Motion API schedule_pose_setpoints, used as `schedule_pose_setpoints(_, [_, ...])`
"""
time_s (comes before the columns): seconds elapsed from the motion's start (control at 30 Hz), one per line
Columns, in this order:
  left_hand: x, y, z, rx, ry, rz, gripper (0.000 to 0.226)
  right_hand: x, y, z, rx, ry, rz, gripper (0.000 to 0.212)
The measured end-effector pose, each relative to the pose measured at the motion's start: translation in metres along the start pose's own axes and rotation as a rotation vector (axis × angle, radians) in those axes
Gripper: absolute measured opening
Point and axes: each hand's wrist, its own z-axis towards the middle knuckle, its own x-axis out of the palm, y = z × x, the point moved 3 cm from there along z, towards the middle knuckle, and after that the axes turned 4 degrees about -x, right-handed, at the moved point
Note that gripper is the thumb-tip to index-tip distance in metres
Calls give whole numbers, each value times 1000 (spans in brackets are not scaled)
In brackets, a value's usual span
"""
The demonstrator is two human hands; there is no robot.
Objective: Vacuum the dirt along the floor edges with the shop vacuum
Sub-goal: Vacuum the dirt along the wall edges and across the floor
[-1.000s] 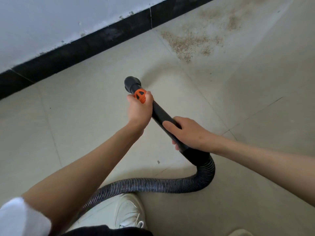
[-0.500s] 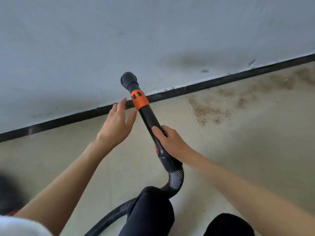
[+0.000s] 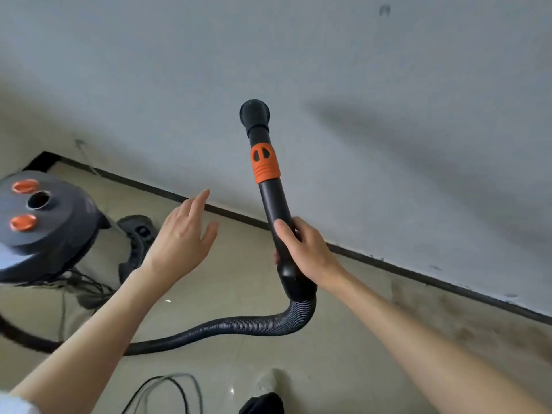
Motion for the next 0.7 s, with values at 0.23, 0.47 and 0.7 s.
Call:
schedule_pose_setpoints(0.23, [-101,67,-40,-228,-128,77,57,58,88,26,-11,159,28,25])
schedule_pose_setpoints(0.47, [-134,100,-91,-325,-242,84,58,100,113,41,-9,220,11,22])
schedule_pose_setpoints(0.7, [-152,156,-113,-385,-299,179,56,170,141,69,-49,333,-74,22])
